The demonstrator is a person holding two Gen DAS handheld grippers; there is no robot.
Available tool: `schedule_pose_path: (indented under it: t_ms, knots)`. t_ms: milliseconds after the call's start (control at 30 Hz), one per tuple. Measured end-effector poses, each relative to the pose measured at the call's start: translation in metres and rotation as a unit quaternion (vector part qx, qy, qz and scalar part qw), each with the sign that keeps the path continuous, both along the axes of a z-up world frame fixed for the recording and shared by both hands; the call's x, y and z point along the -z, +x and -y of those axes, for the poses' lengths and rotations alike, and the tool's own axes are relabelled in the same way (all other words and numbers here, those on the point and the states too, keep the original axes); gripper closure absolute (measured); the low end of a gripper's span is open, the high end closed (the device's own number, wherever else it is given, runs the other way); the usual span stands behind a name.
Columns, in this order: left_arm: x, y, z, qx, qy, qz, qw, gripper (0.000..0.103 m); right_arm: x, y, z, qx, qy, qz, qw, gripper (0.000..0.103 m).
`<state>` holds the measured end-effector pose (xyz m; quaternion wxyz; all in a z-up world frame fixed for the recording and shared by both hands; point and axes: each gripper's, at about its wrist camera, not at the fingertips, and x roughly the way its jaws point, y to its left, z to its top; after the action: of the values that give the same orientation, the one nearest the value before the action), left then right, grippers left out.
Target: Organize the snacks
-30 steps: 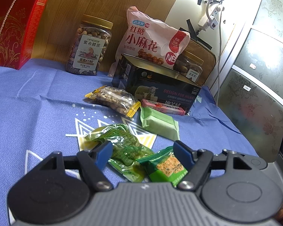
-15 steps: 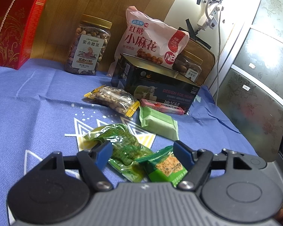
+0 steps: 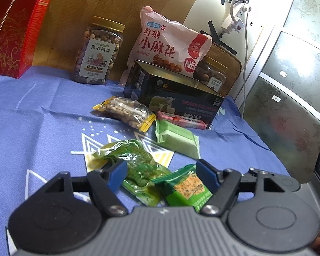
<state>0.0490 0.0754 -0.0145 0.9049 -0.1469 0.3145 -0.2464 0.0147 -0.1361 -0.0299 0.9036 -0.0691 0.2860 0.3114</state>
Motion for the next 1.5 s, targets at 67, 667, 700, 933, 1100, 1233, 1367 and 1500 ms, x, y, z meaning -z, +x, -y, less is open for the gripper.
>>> schedule_pose_path:
  t_ms: [67,667,700,933,1100,1233,1367,1500]
  knots:
    - [0.0001,-0.0002,0.0002,0.000,0.000,0.000,1.0000,0.030,-0.0002,-0.0003,-0.0008,-0.002,-0.003,0.002,1.000,0.020]
    - [0.0008,-0.0006,0.0013,0.002,-0.001,0.000,1.0000,0.030,0.0006,-0.0005,-0.0035,0.000,-0.006,0.003,1.000,0.020]
    - [0.0008,-0.0001,0.0010,0.002,-0.001,0.000,1.0000,0.030,0.0007,-0.0004,-0.0034,0.000,-0.006,0.002,1.000,0.020]
    - [0.0010,-0.0008,0.0017,0.003,-0.001,0.001,1.0000,0.030,0.0008,-0.0005,-0.0040,-0.003,-0.006,0.002,1.000,0.020]
    - [0.0009,-0.0002,0.0014,0.002,-0.001,0.000,1.0000,0.030,0.0008,-0.0004,-0.0045,-0.004,-0.007,0.001,1.000,0.020]
    - [0.0009,-0.0006,0.0019,0.003,-0.001,0.001,1.0000,0.030,0.0012,-0.0006,-0.0047,-0.005,-0.008,0.001,1.000,0.020]
    - [0.0009,-0.0007,0.0021,0.002,-0.001,0.000,1.0000,0.030,0.0011,-0.0007,-0.0051,-0.005,-0.009,0.001,1.000,0.020]
    - [0.0008,-0.0006,0.0021,0.003,-0.001,0.000,1.0000,0.030,0.0012,-0.0009,-0.0052,-0.005,-0.008,0.001,1.000,0.020]
